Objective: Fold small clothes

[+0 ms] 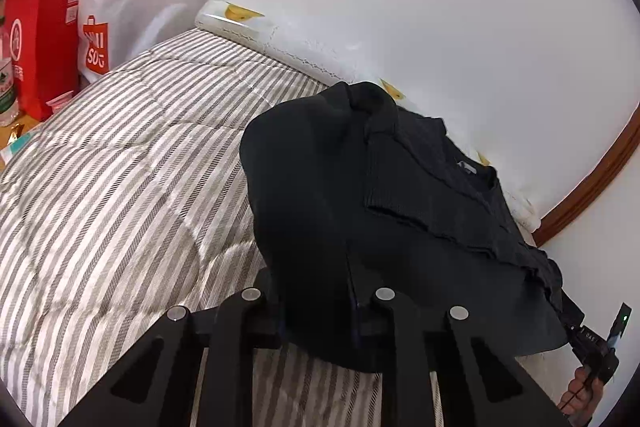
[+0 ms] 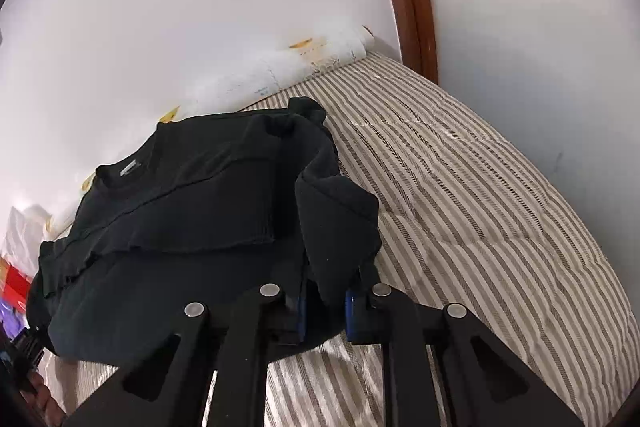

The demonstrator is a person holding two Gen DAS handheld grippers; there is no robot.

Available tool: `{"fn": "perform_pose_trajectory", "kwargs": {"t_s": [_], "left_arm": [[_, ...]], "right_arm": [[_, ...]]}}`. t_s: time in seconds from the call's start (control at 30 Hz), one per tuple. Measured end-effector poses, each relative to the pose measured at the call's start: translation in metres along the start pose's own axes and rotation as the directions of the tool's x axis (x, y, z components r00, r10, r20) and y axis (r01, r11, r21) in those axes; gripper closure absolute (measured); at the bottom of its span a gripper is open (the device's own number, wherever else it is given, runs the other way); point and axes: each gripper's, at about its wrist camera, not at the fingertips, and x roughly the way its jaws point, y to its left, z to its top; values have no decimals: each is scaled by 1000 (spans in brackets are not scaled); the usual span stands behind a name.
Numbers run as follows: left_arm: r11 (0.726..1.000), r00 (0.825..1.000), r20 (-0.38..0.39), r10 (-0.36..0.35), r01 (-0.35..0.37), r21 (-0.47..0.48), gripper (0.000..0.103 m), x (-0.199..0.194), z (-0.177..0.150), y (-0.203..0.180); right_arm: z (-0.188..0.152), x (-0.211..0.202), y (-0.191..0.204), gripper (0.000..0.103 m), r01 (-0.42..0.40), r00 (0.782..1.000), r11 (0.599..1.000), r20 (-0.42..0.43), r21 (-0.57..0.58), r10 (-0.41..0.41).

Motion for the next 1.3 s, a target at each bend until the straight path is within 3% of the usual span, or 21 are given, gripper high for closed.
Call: {"fn": "perform_pose_trajectory", "kwargs": {"t_s": [0.43, 0.8, 0.9, 0.97, 1.07, 1.17, 1.3], "left_arm": [[1000, 1000, -20, 10, -10, 25, 83, -71, -46, 10], [997, 999, -38, 10, -7, 75, 80, -108, -84, 19], [998, 998, -60, 16, -12, 63, 76, -102, -82, 21], [998, 998, -65, 25, -21, 57, 64, -102, -82, 22], [997, 998, -57, 33, -29, 70, 49, -105, -83, 26], [995, 997, -29, 74, -72, 67, 38, -113, -85, 32], [992, 995, -3, 100, -100, 72, 36, -125, -78, 37]], "right_arm": [[-39, -57, -19, 91, -46, 999, 999, -21, -27, 46], [-89, -105, -31, 90, -11, 1000, 997, -4, -83, 11], [-97, -107, -30, 84, 28, 1000, 990, -5, -139, -29], [-99, -111, -32, 83, 36, 999, 987, -3, -155, -37], [-100, -124, -33, 73, 61, 998, 981, 30, -183, -57], [-101, -138, -36, 70, 110, 992, 975, 86, -195, -95], [-97, -159, -36, 70, 140, 982, 970, 157, -200, -109]]}}
